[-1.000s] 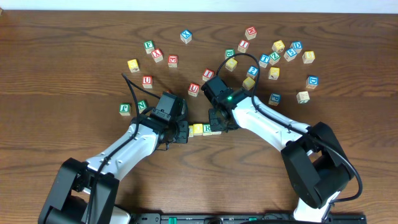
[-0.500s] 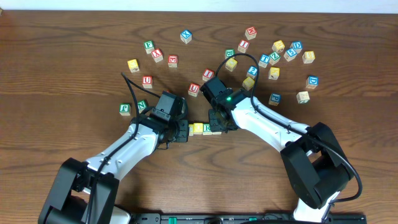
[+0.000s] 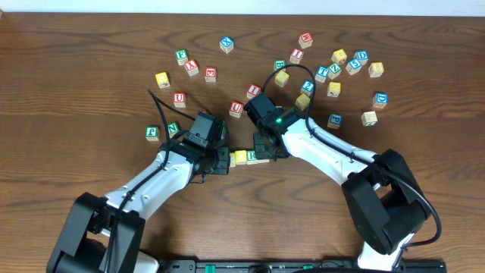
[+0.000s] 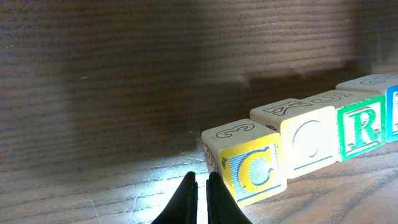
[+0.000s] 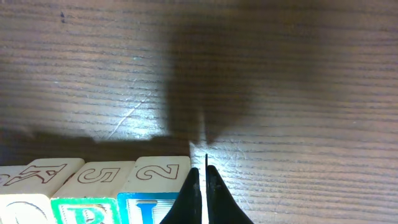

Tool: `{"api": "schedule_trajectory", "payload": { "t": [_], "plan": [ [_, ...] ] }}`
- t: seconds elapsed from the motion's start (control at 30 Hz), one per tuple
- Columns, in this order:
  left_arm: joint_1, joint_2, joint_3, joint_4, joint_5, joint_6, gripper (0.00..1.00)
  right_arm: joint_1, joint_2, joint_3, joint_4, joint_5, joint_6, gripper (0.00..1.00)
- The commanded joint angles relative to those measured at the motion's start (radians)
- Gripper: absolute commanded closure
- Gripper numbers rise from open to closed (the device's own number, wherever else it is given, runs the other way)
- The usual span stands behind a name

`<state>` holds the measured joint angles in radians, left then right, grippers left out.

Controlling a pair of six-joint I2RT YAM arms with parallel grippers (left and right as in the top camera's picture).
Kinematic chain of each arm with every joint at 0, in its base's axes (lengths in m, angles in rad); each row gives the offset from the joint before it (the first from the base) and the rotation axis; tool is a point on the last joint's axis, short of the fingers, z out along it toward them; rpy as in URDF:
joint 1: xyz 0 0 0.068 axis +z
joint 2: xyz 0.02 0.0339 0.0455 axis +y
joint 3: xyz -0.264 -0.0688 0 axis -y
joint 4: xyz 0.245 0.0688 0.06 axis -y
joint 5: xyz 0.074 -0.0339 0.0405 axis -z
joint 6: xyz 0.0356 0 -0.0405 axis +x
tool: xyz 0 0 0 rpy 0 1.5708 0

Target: Spell out CORL

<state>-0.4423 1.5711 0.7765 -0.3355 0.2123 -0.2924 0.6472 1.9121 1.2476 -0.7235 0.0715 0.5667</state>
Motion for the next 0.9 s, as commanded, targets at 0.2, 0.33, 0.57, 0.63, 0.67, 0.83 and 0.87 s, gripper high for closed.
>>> {"api": "schedule_trajectory", "payload": {
  "t": [0.2,0.33,0.57,0.63,0.67,0.83,0.87],
  "plan": [
    [-0.003,0.004,-0.007,-0.003,0.023,-0.009,0.92,-0.021,0.005,-0.006,0.001,0.001,0.008,0.99],
    [-0.003,0.004,-0.007,-0.002,0.007,-0.009,0.92,-0.02,0.005,-0.006,-0.003,0.0,0.008,0.99],
    [-0.003,0.004,-0.007,0.013,0.004,-0.009,0.93,-0.013,0.005,-0.006,-0.014,-0.021,0.009,0.99],
    [-0.003,0.004,-0.007,0.02,0.004,-0.009,0.93,-0.01,0.005,-0.006,-0.013,-0.022,0.009,0.99],
    [-0.003,0.004,-0.007,0.022,0.004,-0.009,0.93,-0.007,0.005,-0.006,-0.013,-0.022,0.009,0.99],
    [-0.003,0.004,-0.007,0.029,0.004,-0.009,0.93,0.003,0.005,-0.006,-0.013,-0.022,0.013,0.99],
    [-0.003,0.004,-0.007,0.029,0.004,-0.009,0.92,0.005,0.005,-0.006,-0.013,-0.022,0.013,0.99]
  ]
}}
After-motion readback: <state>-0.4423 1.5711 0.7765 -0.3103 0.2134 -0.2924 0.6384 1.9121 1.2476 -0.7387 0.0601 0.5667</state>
